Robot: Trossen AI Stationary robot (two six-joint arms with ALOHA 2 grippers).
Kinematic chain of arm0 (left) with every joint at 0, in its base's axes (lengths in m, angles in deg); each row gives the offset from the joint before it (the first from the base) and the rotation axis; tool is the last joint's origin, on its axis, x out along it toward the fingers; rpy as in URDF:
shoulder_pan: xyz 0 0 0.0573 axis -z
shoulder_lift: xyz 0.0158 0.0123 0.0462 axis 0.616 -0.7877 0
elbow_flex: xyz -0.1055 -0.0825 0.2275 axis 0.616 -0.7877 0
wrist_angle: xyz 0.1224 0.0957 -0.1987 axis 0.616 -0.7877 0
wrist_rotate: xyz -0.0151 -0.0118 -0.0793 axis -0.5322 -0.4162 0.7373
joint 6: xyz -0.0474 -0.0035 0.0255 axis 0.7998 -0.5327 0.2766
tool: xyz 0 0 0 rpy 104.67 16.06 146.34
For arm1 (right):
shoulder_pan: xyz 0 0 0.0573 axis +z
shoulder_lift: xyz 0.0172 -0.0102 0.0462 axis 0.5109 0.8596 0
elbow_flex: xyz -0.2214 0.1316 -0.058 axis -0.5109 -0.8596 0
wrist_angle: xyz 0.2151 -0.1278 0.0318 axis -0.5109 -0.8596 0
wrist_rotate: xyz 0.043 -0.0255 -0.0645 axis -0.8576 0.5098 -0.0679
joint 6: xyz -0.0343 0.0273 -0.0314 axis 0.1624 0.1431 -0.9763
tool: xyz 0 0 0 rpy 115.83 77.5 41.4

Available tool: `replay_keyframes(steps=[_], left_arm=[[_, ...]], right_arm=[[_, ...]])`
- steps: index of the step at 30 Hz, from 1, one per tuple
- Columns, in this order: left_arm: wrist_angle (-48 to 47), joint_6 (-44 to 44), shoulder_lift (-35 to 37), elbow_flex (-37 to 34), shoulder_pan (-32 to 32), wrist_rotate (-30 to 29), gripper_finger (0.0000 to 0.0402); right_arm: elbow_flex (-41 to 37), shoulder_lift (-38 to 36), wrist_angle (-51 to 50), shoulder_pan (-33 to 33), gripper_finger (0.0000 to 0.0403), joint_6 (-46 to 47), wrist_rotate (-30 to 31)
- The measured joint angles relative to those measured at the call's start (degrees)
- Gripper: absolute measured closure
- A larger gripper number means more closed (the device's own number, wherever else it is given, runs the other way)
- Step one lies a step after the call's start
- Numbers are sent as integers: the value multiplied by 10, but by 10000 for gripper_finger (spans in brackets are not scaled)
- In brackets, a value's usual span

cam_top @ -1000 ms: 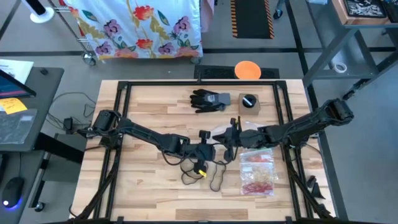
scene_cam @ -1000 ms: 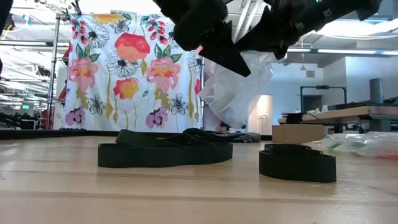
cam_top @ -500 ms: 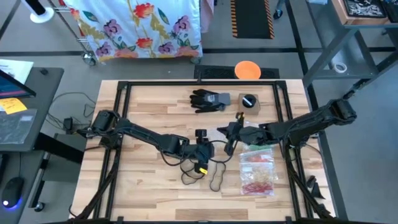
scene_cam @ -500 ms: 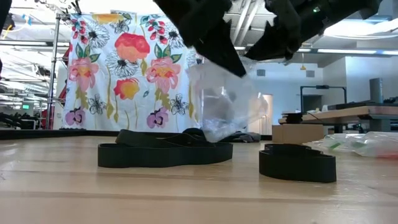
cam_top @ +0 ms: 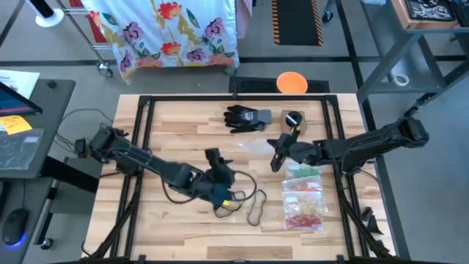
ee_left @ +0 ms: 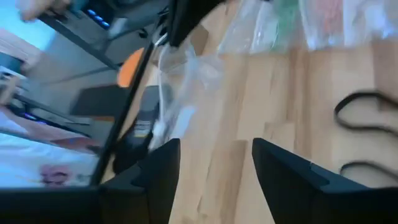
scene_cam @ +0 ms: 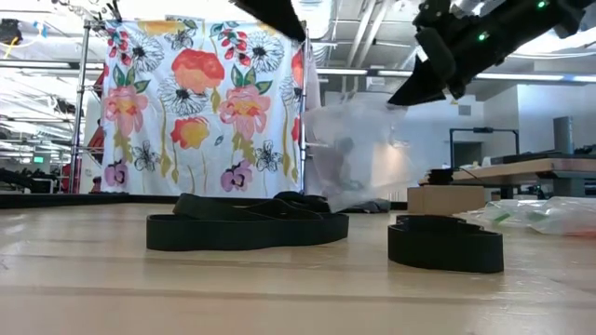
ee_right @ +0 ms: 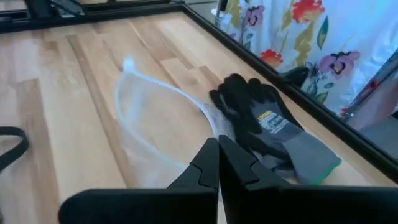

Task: Sort rubber bands
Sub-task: Put the black rubber band into the transparent zip bag

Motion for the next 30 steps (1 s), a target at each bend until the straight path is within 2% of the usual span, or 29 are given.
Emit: replay_keyframes(steps=[3,6,7,11,13,16,22,26,30], left_arm=[[2,-4,0,-24,7,-30,203],[8,0,0,-54,0,-7,203],[17,1,0,-67,-5,26,203],[80,0,-1,-110,-32,238,203],[116,-2,-1,-127,-44,300,203],[122,13,-1,-144,-60,370,203],[125,55,-15,-172,-76,408,203],[142,59,-49,-172,-93,455,203],[147,62,-68,-172,-105,465,203]], right_arm=[[-1,3,3,-4,403,0,-2],[-1,3,-4,-4,403,0,-8],[-1,3,-4,-4,403,0,-10],[-1,-5,-6,-4,403,0,-28],[0,-12,-9,-4,403,0,-35],[0,-22,-23,-3,403,0,-35],[0,-36,-34,-3,403,-1,-35],[0,-48,-33,-4,403,-3,-35],[0,-66,-33,-5,403,-15,-36]])
